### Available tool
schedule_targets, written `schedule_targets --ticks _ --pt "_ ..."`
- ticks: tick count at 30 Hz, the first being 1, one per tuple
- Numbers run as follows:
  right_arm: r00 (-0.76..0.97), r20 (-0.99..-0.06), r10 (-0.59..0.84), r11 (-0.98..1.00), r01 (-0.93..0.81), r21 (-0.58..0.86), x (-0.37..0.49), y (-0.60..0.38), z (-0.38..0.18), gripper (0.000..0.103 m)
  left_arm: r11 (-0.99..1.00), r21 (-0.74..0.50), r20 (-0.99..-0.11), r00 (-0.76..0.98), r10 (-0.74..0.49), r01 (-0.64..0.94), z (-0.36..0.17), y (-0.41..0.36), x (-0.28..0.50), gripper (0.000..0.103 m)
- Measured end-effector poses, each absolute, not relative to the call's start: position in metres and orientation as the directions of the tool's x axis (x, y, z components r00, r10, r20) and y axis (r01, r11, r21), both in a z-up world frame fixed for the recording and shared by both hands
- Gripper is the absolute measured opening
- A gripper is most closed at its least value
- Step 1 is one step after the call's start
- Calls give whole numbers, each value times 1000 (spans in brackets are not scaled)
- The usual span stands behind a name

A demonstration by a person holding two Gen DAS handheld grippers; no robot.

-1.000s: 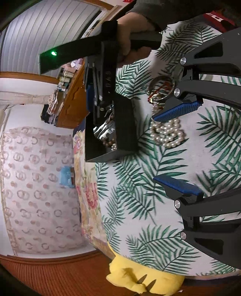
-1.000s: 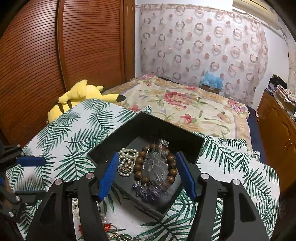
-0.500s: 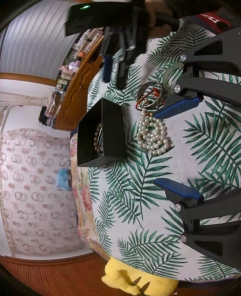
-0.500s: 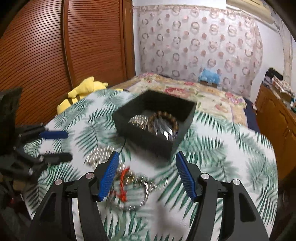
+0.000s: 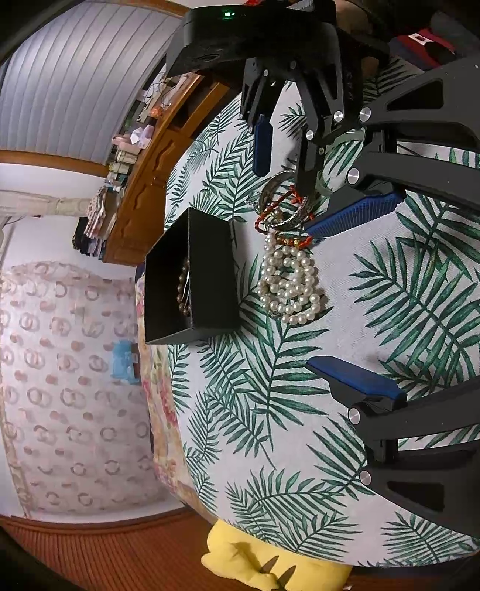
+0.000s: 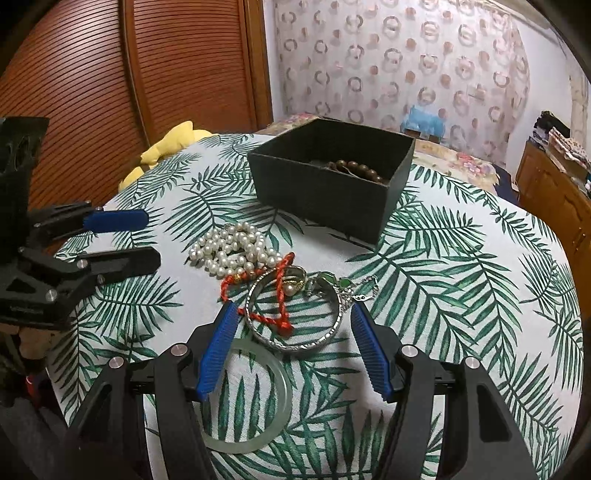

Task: Organize jewelry
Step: 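Move the right tool back to the pile and open it around the silver bangle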

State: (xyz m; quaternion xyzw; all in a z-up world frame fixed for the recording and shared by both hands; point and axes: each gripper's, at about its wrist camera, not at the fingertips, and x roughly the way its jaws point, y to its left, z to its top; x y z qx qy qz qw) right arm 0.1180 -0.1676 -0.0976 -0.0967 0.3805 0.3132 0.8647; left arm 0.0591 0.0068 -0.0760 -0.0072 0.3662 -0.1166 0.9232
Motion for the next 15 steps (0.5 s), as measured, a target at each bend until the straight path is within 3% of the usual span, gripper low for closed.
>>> schedule_targets --ticks 12,15 --pt "496 -769 402 796 -605 26 130 -151 -105 67 971 -105 -677 700 -227 214 -80 5 57 64" --pt "504 -770 391 793 -609 5 130 -149 -107 63 972 -106 -676 701 -226 212 -80 5 57 64"
